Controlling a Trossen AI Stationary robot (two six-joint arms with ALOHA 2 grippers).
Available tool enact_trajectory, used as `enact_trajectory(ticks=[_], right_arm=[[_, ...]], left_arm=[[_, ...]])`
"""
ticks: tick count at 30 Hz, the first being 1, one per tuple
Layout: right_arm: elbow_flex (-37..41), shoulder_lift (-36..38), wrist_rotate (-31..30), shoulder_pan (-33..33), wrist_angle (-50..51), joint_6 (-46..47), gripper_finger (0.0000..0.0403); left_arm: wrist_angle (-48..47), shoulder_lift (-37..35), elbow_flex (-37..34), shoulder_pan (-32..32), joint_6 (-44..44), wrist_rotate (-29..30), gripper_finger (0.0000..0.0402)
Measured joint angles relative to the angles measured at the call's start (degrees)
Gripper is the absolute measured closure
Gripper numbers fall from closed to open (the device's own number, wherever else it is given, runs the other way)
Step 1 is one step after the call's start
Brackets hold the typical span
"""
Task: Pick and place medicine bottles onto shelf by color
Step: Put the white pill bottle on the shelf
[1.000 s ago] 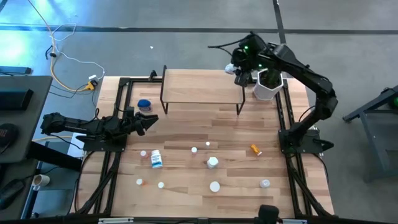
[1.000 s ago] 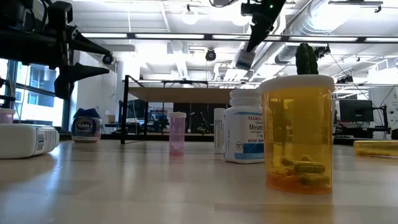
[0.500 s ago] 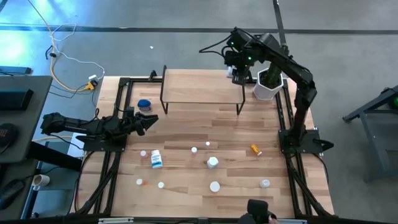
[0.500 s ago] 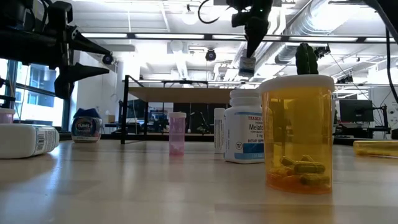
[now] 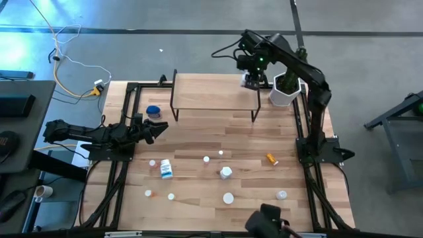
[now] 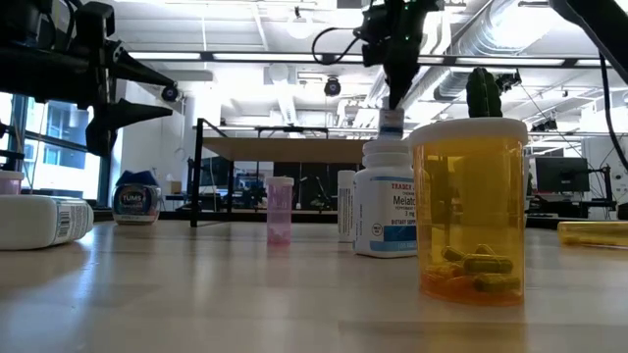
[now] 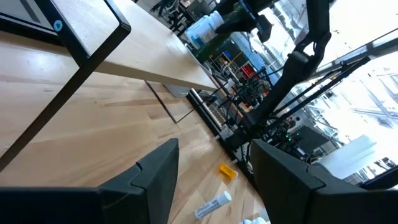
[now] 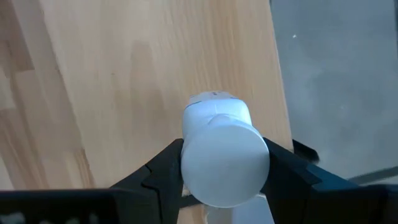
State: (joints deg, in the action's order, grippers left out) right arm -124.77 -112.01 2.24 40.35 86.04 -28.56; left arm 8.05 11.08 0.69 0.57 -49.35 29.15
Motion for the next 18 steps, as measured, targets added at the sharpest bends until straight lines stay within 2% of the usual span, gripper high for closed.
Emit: enact_trajectory(ticks=[11,18], right_arm=[[0.02,-2.23,1.53,2.41,-0.13,-0.09,0.0237],[0.04,-2.23,1.73,2.41,-0.75,-3.41,0.0237]], left_arm=[[0.0,0.0,0.0,0.01,0.01,-0.02,0.0213],[0.0,0.0,0.0,0.0,0.01,-0.04,0.0213]])
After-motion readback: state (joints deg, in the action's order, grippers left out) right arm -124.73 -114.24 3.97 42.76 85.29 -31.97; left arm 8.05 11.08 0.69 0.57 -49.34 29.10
